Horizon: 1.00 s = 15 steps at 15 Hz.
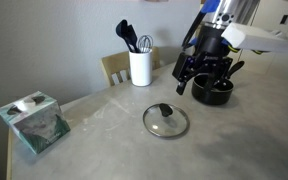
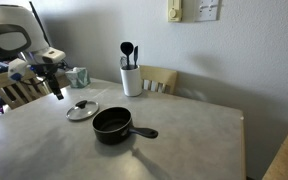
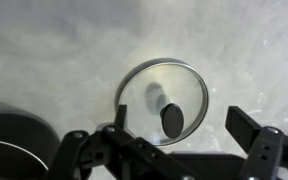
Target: Put the glass lid on top of the black pot
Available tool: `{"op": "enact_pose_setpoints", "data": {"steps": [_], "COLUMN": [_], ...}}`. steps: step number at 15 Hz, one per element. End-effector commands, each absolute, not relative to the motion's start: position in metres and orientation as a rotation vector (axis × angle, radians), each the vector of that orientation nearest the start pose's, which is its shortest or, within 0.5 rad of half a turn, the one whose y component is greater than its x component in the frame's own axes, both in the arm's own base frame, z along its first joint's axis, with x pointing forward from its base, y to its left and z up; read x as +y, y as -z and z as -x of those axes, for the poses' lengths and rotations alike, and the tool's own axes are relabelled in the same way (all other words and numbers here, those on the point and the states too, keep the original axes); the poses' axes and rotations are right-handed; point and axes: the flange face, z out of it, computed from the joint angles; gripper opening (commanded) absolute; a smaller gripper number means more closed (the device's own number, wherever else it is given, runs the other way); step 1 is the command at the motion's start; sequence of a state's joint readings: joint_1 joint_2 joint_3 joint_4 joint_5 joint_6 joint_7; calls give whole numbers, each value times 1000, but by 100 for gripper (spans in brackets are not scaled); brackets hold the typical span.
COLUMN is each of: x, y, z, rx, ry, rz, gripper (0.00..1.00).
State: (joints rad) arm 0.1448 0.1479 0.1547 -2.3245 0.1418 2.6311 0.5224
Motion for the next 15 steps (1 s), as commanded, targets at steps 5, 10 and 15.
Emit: {"op": "enact_pose_setpoints", "data": {"steps": [5, 10, 15], "x": [149, 150, 150], "y": [-274, -262, -241], "z": [-558, -571, -589], "rx": [209, 166, 186], "ry": [169, 111, 25], "rz": [2950, 2965, 3065], "gripper": [100, 100, 100]}}
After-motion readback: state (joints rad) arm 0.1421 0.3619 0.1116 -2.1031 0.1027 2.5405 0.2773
